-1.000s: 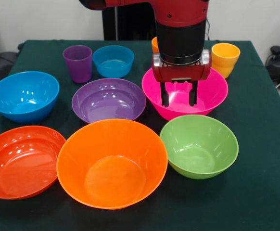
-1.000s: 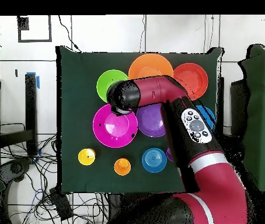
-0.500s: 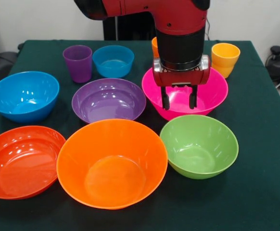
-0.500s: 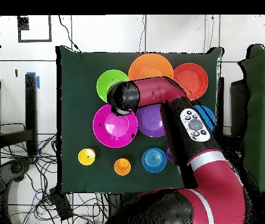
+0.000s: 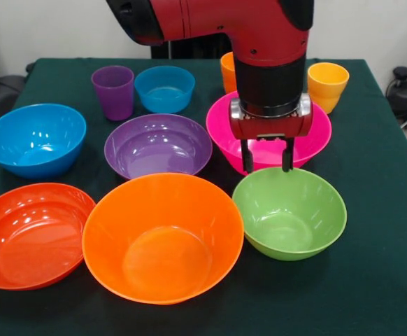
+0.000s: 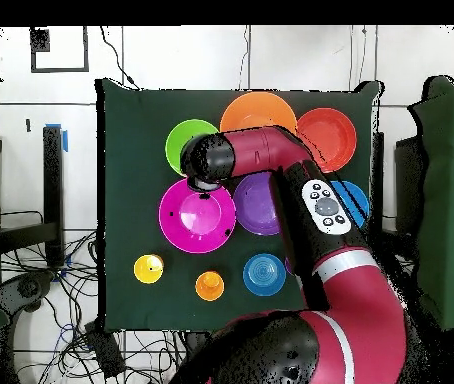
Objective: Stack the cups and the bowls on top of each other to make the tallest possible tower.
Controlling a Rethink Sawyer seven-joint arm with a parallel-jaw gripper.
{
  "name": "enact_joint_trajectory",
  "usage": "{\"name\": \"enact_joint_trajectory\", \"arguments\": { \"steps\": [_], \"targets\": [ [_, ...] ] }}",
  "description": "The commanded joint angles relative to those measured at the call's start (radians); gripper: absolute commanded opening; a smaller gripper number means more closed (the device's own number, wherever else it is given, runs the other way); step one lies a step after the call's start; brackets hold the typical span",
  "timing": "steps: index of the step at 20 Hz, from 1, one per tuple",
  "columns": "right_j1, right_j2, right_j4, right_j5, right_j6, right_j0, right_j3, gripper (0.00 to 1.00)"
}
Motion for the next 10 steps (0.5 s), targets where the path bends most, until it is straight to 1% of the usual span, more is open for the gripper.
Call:
{"name": "enact_joint_trajectory", "arguments": {
  "steps": [1, 5, 8, 10],
  "targets": [
    [0.068, -0.024, -0.056, 0.083, -0.154, 0.028, -0.129, 1.0],
    [0.103, -0.015, -0.059, 0.091, -0.194, 0.02, -0.171, 1.0],
    [0.113, -0.01, -0.06, 0.09, -0.211, 0.015, -0.182, 1.0],
    [0.114, -0.009, -0.062, 0.076, -0.214, 0.008, -0.171, 1.0]
  ]
}}
